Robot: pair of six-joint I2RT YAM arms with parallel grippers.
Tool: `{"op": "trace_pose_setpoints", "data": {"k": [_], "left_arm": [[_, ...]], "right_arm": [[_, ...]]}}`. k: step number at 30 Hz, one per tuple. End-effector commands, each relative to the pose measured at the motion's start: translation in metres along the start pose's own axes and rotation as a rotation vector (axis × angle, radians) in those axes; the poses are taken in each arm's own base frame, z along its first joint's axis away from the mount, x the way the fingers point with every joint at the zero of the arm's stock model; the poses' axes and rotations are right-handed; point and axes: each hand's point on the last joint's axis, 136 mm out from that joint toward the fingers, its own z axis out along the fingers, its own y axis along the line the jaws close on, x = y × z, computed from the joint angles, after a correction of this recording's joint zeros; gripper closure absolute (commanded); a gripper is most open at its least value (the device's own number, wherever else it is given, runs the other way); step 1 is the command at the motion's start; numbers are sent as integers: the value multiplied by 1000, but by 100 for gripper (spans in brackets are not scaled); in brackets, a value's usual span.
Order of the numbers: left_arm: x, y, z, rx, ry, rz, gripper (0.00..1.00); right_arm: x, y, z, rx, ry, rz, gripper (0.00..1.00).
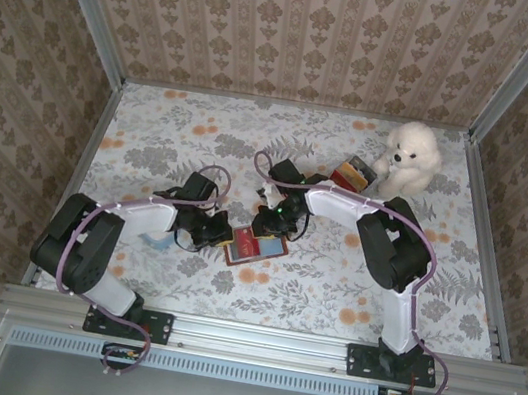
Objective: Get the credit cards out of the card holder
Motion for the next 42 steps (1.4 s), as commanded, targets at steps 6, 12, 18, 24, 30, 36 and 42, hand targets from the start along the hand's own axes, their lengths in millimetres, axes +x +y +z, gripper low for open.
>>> {"op": "trace_pose_setpoints", "data": {"k": [6,12,18,24,30,36,42], "left_arm": [[3,16,6,-74,20,1,98],[4,19,7,-79,22,1,98],[4,20,8,-81,23,0,98],[4,21,7,-84,19,1,97],[4,23,7,-91,20,2,97],[0,8,4,-49,21,28,86],[-19,-26,-17,28,-42,82,63]], "right_arm": [[1,-1,11,-52,47,49,71],[3,4,16,-100,68,43,71],[-2,10,17,-131,51,28,81],[-6,6,8,-105,17,25,90],[-8,-12,-16,-61,-41,31,95],[-9,-17,-43,-71,-112,16,100],[-21,5,-77,-160,-231,-26,100]]}}
